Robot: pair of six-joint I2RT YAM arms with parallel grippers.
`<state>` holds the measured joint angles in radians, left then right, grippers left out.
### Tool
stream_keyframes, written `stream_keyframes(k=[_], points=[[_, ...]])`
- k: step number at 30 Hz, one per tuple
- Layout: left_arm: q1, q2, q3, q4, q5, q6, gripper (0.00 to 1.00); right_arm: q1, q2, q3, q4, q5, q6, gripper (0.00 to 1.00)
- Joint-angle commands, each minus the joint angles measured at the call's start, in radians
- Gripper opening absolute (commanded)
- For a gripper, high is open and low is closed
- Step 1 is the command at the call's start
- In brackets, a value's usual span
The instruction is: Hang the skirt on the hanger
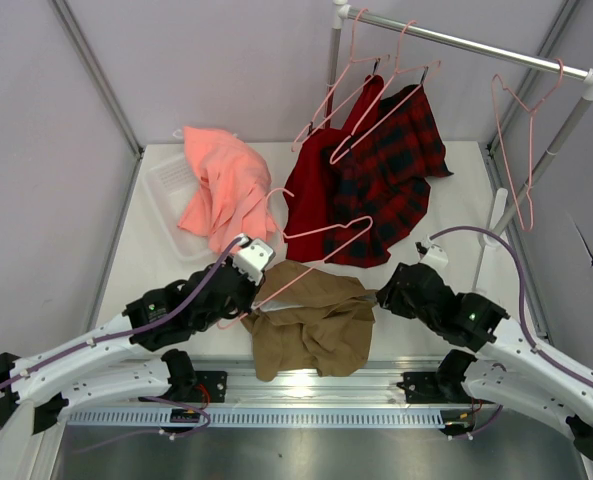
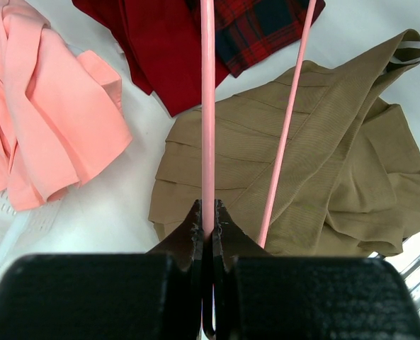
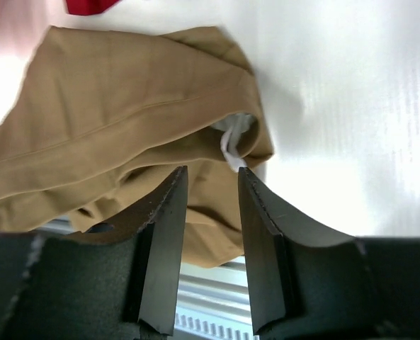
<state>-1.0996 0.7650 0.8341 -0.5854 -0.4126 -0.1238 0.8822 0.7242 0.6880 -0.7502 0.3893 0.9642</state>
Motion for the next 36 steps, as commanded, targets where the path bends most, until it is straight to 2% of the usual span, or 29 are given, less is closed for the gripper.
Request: stream_keyframes(k=[1, 18, 24, 36], points=[[-0.005, -0.006, 0.002, 0.048, 0.008, -0.011, 0.00, 0.004, 0.020, 0.025, -0.020, 0.059, -0.042, 0.39], [-0.003, 0.007, -0.001, 0.044, 0.011, -0.013, 0.00, -0.002, 0.046, -0.027, 0.139, 0.022, -0.280, 0.36], [-0.003, 0.003, -0.003, 0.042, 0.014, -0.013, 0.00, -0.005, 0.052, -0.031, 0.138, 0.039, -0.372, 0.34], [-0.005, 0.013, 0.000, 0.042, 0.012, -0.011, 0.00, -0.006, 0.058, -0.085, 0.213, -0.038, -0.435, 0.34]])
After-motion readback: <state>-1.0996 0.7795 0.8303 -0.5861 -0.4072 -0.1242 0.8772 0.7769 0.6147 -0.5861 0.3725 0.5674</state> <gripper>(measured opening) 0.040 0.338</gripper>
